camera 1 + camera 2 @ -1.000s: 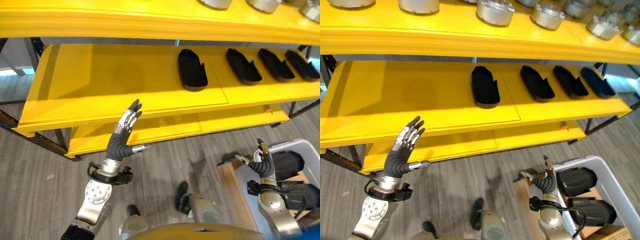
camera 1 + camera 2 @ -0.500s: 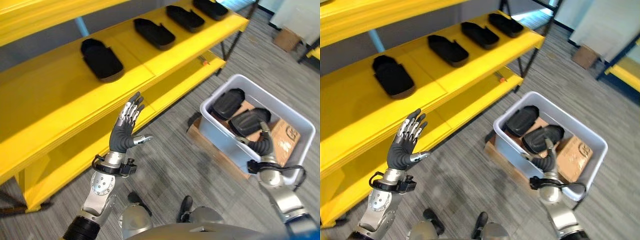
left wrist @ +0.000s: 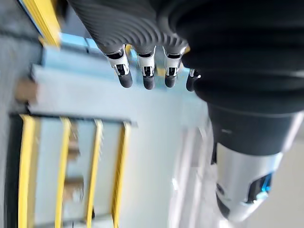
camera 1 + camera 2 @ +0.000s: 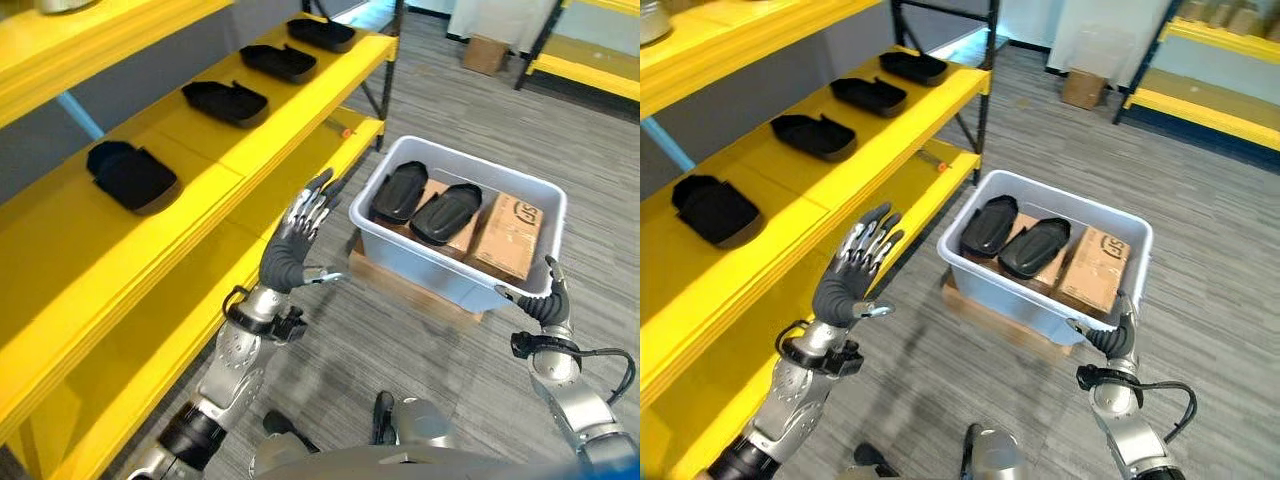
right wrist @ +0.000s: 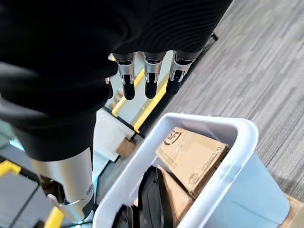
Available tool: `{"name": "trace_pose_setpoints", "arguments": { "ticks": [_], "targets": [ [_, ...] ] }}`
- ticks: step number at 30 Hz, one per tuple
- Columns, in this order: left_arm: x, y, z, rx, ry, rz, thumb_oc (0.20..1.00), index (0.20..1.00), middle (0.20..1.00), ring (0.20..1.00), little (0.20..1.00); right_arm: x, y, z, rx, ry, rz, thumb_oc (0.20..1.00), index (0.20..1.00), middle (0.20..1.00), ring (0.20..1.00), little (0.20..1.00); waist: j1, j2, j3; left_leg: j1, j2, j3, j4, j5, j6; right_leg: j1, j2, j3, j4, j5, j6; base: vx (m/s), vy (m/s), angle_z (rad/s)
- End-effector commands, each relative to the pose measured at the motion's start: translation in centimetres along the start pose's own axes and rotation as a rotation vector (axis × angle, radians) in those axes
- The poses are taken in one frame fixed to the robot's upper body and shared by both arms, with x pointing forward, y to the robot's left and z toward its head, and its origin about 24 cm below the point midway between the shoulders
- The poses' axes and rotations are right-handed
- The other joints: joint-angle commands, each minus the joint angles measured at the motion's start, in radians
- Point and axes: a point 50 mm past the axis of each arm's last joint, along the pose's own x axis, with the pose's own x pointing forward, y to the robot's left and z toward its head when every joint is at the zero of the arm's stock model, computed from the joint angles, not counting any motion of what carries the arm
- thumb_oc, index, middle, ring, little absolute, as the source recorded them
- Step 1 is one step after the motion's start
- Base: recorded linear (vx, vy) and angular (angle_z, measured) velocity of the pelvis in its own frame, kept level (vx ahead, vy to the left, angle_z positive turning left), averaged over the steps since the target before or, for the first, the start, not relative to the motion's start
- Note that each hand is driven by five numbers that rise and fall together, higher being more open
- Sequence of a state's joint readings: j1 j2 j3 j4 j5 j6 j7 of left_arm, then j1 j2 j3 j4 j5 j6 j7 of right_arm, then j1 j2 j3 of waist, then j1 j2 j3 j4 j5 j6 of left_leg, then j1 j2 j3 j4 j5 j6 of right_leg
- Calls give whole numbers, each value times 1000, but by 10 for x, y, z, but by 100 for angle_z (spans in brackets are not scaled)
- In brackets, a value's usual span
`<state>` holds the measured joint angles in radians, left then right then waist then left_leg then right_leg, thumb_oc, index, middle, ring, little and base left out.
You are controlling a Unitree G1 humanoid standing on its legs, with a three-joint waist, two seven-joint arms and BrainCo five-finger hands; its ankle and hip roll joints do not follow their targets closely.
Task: Move parts from the plastic box to the shelf.
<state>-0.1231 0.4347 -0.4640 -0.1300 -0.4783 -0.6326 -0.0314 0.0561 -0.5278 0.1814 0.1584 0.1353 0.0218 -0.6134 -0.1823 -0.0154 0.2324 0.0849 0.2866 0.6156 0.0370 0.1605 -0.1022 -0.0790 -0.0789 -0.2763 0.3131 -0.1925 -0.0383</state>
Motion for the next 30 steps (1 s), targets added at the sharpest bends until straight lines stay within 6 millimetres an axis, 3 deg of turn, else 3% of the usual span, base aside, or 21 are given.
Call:
{"name": "trace_pose_setpoints", "arguments": {
  "ticks": [1, 3, 5, 6, 9, 11, 13, 15, 18, 20, 26, 30],
  "targets": [
    [-4, 2, 2, 27, -20, 90, 1000, 1000, 1000, 1000, 1000, 7, 7, 25, 64, -133, 65, 1000, 1000, 1000, 1000, 1000, 17, -30, -12, -49, -7, -197, -11, -5, -8, 120, 17, 44, -176, 117, 33, 115, -20, -122],
    [-4, 5, 2, 42, -16, 143, 1000, 1000, 1000, 1000, 1000, 6, 18, 29, 89, -146, 149, 1000, 1000, 1000, 1000, 1000, 38, -22, -7, -49, -75, -341, 9, -41, 25, 104, 27, 115, -177, 140, 25, 84, -14, -106],
    [-7, 8, 3, 33, -4, 171, 1000, 1000, 1000, 1000, 1000, 5, 27, 34, 108, -157, 198, 1000, 1000, 1000, 1000, 1000, 60, -17, 1, -46, -137, -430, 8, -79, 47, 117, 30, 165, -195, 156, 27, 116, 9, -145],
    [-8, 9, 3, 31, 1, 168, 1000, 1000, 1000, 1000, 1000, 4, 28, 34, 113, -155, 201, 1000, 1000, 1000, 1000, 1000, 63, -16, -1, -49, -141, -435, 0, -78, 48, 115, 31, 170, -199, 160, 27, 169, 87, -169],
    [-10, 10, 0, 24, 18, 132, 1000, 1000, 1000, 1000, 1000, 0, 37, 35, 154, -114, 225, 1000, 1000, 1000, 1000, 1000, 71, -7, 5, -109, -108, -433, -66, 29, 9, 147, 25, 176, -222, 164, 34, 192, 180, -46],
    [-10, 12, -4, 17, 24, 140, 1000, 1000, 1000, 1000, 1000, -4, 42, 33, 154, -102, 236, 1000, 1000, 1000, 1000, 1000, 75, -14, 15, -177, -78, -440, -76, 65, 2, 166, 8, 184, -214, 156, 31, 223, 214, 2],
    [-11, 16, -6, 35, 28, 151, 1000, 1000, 1000, 1000, 1000, -7, 46, 33, 148, -99, 265, 1000, 1000, 1000, 1000, 1000, 81, -23, 28, -246, -67, -465, -62, 66, 5, 181, -13, 201, -191, 145, 29, 317, 317, -18],
    [-16, 23, -8, 51, 42, 188, 1000, 1000, 1000, 1000, 1000, -8, 48, 31, 160, -85, 325, 1000, 1000, 1000, 1000, 1000, 85, 0, 35, -209, -81, -512, -39, 29, 16, 189, -14, 241, -143, 104, 31, 396, 434, -64],
    [-14, 23, -10, 59, 59, 169, 1000, 1000, 1000, 1000, 1000, -9, 44, 29, 174, -67, 309, 1000, 1000, 1000, 1000, 1000, 71, 15, 25, -128, -108, -473, -40, -17, 30, 186, -21, 219, -137, 103, 52, 298, 331, -120],
    [-13, 23, -8, 96, 72, 157, 1000, 1000, 1000, 1000, 1000, -12, 49, 32, 205, -59, 317, 1000, 1000, 1000, 1000, 1000, 83, 9, 9, -74, -153, -457, -52, -66, 61, 172, -57, 194, -152, 137, 89, 296, 305, -83],
    [-17, 25, -5, 170, 98, 133, 1000, 1000, 1000, 1000, 1000, -14, 59, 46, 245, -91, 311, 1000, 1000, 1000, 1000, 1000, 123, -11, -7, -68, -184, -409, -48, -106, 97, 149, -112, 167, -188, 184, 137, 102, 138, -27],
    [-16, 21, -9, 187, 125, 79, 1000, 1000, 1000, 1000, 1000, -4, 59, 59, 286, -123, 188, 1000, 1000, 1000, 1000, 1000, 156, -21, -20, -79, -191, -357, -34, -125, 129, 147, -141, 110, -158, 199, 150, 21, 148, -18]
  ]
}}
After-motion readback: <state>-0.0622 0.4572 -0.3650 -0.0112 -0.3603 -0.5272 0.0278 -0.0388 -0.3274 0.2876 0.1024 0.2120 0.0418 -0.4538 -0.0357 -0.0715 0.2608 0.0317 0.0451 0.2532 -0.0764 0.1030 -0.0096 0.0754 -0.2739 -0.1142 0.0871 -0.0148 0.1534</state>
